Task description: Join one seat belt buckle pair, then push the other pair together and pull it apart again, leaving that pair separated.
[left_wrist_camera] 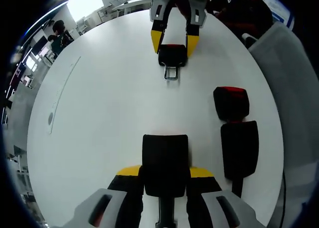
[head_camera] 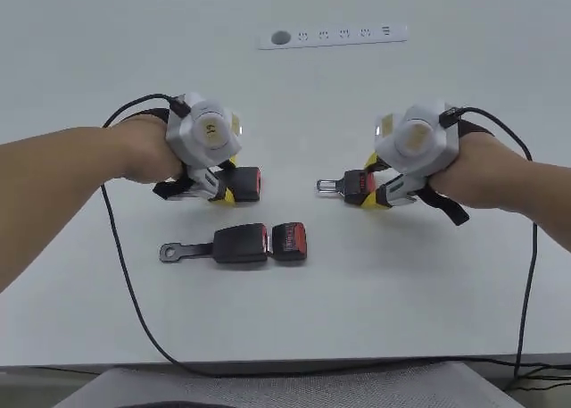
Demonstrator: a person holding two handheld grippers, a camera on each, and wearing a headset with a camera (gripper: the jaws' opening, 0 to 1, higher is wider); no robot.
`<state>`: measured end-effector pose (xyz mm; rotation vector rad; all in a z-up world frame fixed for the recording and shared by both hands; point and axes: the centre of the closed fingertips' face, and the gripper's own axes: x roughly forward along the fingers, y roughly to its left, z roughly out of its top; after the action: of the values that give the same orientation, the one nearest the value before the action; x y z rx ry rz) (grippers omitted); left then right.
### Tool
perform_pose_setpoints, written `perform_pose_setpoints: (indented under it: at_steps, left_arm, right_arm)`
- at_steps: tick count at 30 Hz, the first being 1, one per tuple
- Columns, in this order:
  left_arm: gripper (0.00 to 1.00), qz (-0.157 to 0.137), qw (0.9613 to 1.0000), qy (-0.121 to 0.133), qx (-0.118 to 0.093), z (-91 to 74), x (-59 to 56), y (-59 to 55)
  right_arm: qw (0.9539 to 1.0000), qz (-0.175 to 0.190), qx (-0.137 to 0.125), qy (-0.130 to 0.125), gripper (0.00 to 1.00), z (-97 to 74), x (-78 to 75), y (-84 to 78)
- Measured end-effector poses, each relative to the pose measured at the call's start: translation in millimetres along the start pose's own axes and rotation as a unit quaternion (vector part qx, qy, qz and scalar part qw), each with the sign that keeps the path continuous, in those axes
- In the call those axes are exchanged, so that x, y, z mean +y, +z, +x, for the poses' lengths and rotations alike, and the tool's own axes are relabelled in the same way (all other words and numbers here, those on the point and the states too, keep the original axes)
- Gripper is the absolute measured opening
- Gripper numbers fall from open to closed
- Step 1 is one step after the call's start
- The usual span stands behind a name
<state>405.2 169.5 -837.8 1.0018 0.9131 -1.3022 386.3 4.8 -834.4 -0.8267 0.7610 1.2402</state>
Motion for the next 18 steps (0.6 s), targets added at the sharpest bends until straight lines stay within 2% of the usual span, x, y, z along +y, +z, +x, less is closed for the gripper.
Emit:
perform_pose_setpoints:
  at_steps: [5,10,18]
  left_arm:
    - [0.34,-0.008,0.9999,0.003,-0.008,-0.1,0.1,-0.4]
    - [0.33,-0.007,0.9999,0.004,-0.006,-0.4,-0.6,-0.3]
    - [0.33,-0.006,1.0000,0.002,-0.003,-0.2,-0.6,-0.4]
  right_arm:
    - [1.0000,-0.004,-0.008,-0.002,0.33,11.4,1.1,19.3]
    - [0.9998,-0.008,-0.016,-0.010,0.33,22.6,0.3,38.6]
    - [0.9997,-0.015,-0.017,-0.011,0.33,33.8,-5.1,53.6]
